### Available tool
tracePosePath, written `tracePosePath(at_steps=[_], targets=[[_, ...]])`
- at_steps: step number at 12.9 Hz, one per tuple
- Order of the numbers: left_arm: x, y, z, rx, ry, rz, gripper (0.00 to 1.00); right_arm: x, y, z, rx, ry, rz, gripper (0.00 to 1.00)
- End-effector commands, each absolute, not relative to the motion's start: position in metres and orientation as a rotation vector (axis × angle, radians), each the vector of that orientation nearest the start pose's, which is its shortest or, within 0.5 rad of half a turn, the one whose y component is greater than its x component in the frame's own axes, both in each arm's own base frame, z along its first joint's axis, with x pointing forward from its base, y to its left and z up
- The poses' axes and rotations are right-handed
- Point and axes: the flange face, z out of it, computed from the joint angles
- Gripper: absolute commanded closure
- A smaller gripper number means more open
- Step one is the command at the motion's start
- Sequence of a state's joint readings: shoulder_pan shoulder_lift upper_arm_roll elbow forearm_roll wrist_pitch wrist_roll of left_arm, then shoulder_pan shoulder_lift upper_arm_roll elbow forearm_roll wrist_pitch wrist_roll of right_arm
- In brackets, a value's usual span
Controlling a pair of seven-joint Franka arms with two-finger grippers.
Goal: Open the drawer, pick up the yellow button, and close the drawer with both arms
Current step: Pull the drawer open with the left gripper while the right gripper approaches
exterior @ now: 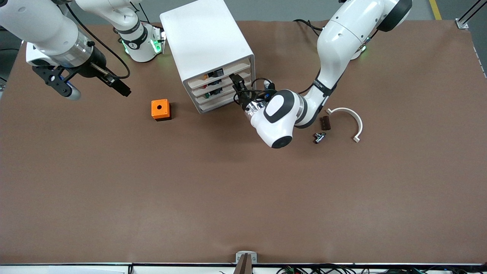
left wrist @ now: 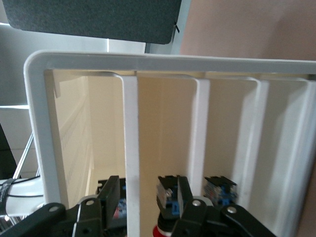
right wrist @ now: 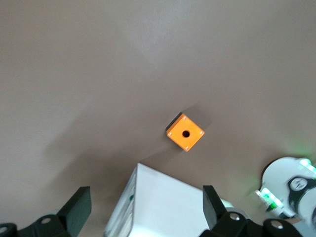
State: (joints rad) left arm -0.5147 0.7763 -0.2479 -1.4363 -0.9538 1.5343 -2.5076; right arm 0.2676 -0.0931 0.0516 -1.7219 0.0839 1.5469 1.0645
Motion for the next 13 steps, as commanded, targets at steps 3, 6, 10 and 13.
tracePosePath(at_steps=[3, 6, 10, 13], targets=[[0.43, -0.529, 0.267, -1.05, -1.789, 1.346, 0.47, 0.469, 0.243, 0.609, -2.77, 1.354, 0.116, 0.0], [0.433, -0.526, 0.265, -1.048, -1.794, 1.346, 0.86, 0.468, 0.256, 0.608, -2.689, 1.419, 0.156, 0.0], [0.465, -0.498, 0.265, -1.024, -1.847, 1.364, 1.0, 0.456, 0.325, 0.588, -2.619, 1.47, 0.123, 0.0], [0.493, -0.473, 0.268, -1.039, -1.885, 1.417, 1.0, 0.449, 0.366, 0.567, -2.615, 1.473, 0.06, 0.01]])
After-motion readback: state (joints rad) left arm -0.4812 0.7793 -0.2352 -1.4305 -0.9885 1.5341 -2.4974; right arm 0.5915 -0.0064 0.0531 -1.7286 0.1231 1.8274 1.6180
